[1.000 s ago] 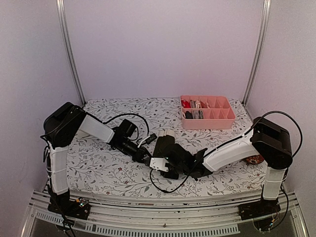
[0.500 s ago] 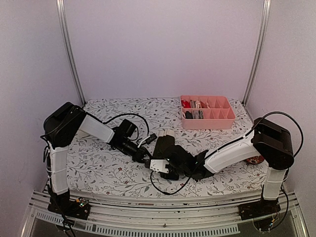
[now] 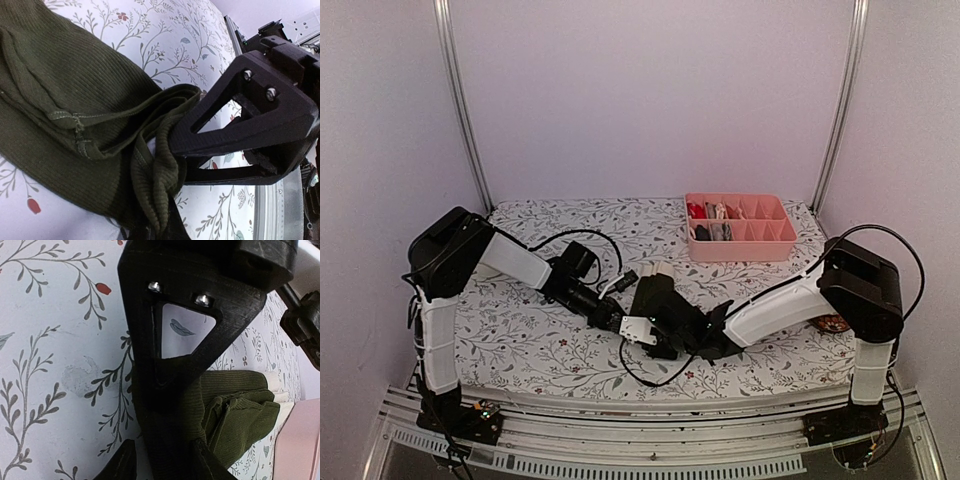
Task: Roll the underwear
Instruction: Roll the underwear at the center of the board.
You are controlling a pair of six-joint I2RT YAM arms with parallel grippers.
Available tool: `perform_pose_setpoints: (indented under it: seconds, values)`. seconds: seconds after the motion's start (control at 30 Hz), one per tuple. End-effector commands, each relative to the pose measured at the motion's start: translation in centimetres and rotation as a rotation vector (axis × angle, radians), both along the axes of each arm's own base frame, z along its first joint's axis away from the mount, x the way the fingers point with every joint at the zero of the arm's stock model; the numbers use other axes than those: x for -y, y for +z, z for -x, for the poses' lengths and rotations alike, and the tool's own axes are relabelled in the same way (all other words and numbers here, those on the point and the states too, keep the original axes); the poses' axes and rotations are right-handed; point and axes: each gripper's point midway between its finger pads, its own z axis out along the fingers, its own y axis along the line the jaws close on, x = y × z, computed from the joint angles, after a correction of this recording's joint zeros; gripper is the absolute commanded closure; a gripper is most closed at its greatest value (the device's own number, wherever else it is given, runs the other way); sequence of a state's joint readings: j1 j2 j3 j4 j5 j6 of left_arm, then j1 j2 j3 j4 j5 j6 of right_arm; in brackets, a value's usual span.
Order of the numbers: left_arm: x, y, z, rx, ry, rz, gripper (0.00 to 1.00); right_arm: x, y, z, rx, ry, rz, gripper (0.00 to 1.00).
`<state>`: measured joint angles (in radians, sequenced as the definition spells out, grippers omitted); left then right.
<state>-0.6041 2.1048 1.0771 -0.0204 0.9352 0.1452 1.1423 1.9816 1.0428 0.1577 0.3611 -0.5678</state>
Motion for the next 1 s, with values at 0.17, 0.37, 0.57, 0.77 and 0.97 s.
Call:
perform_pose_setpoints:
  seconds: [0.17, 0.37, 0.57, 0.77, 0.97]
  values:
    - [-1.1, -2.3, 1.4, -0.014, 0.006, -0.109, 1.0, 2.7, -4.2, 0.4, -0.129, -0.067, 0.12, 0.7]
    - [-1.2, -1.4, 1.2, 0.01, 0.002, -0.095, 0.87, 3.0, -5.1, 0.2, -0.214, -0.093, 0.114, 0.92]
    - [-1.6, 0.2, 0.5, 0.059, 0.022, -0.069, 0.54, 3.4, -5.1, 0.3, -0.301, -0.108, 0.088, 0.96]
    - [-2.4, 3.9, -0.2, 0.169, 0.043, 0.016, 0.03, 2.9, -4.9, 1.4, -0.408, -0.081, 0.054, 0.96]
    - [-3.1, 7.7, 0.3, 0.351, 0.026, 0.134, 0.02, 2.6, -4.1, 2.1, -0.579, -0.072, 0.0, 0.96]
